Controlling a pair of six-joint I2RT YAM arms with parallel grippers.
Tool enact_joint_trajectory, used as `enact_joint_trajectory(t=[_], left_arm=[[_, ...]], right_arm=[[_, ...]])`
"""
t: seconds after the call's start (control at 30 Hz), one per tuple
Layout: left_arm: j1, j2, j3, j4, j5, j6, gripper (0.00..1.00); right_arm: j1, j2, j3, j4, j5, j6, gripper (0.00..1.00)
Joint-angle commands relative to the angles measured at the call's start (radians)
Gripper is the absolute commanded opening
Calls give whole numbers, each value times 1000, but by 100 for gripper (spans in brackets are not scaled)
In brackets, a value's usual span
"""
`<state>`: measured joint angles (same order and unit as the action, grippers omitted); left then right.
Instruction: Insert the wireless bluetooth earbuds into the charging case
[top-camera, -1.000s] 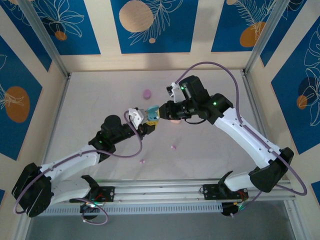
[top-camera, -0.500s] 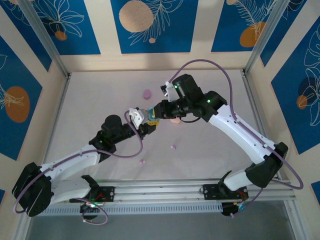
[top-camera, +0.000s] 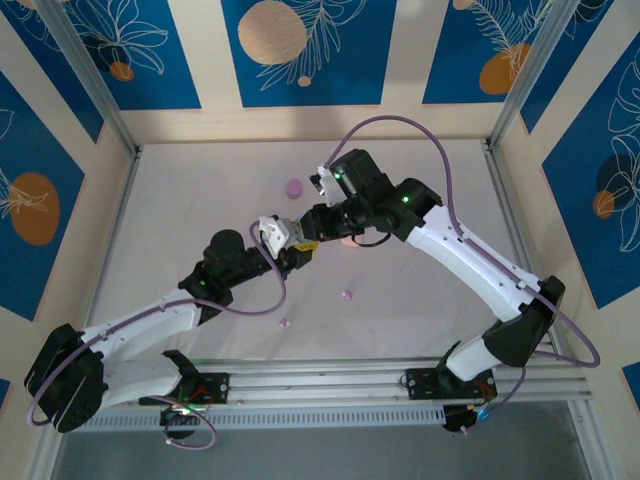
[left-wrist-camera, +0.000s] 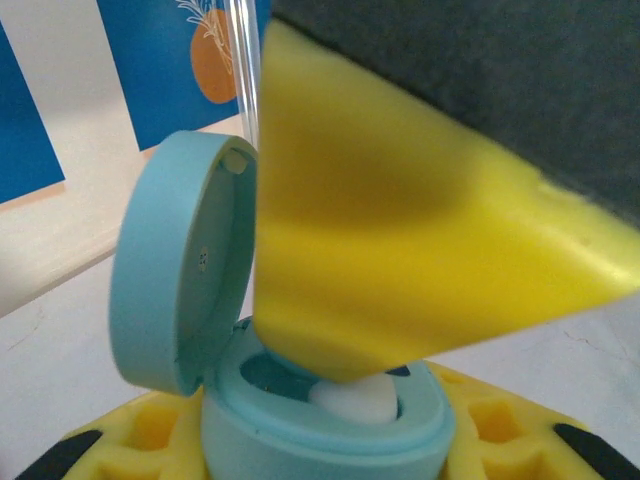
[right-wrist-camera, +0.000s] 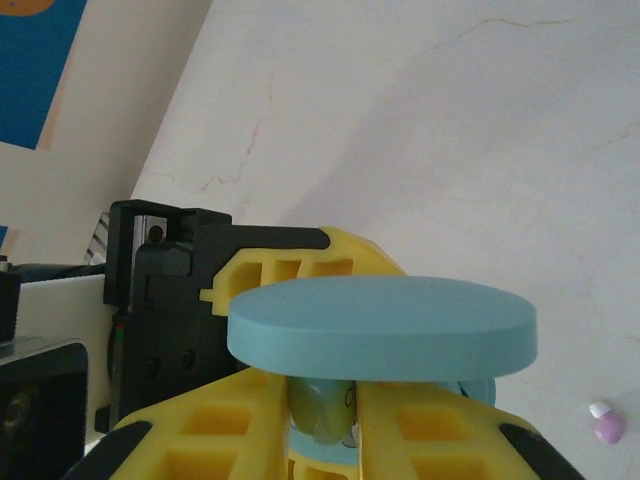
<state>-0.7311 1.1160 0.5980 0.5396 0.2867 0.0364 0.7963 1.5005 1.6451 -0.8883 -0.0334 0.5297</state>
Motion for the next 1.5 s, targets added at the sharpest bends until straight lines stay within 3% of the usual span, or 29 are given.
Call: enact_joint_trajectory(t=[0.0, 0.67, 1.0, 1.13, 1.3, 1.47], left_arm=[[-10, -2, 30, 45, 2, 8, 24], [-9, -4, 25, 50, 4, 3, 24], [-10, -11, -6, 118, 33, 11, 24], [-10, -12, -20, 162, 79, 11, 24], [-9, -6, -25, 221, 154, -24, 24], [-9, 1, -4, 242, 236, -76, 24]], right_arm=[[15, 17, 43, -50, -4, -31, 26], [15, -17, 63, -44, -50, -42, 35], [-28, -166, -56, 106, -106, -30, 39], [-48, -241, -131, 195, -74, -5, 39], [-138, -293, -196, 248, -56, 77, 43], [-251, -269, -196, 286, -211, 151, 49]])
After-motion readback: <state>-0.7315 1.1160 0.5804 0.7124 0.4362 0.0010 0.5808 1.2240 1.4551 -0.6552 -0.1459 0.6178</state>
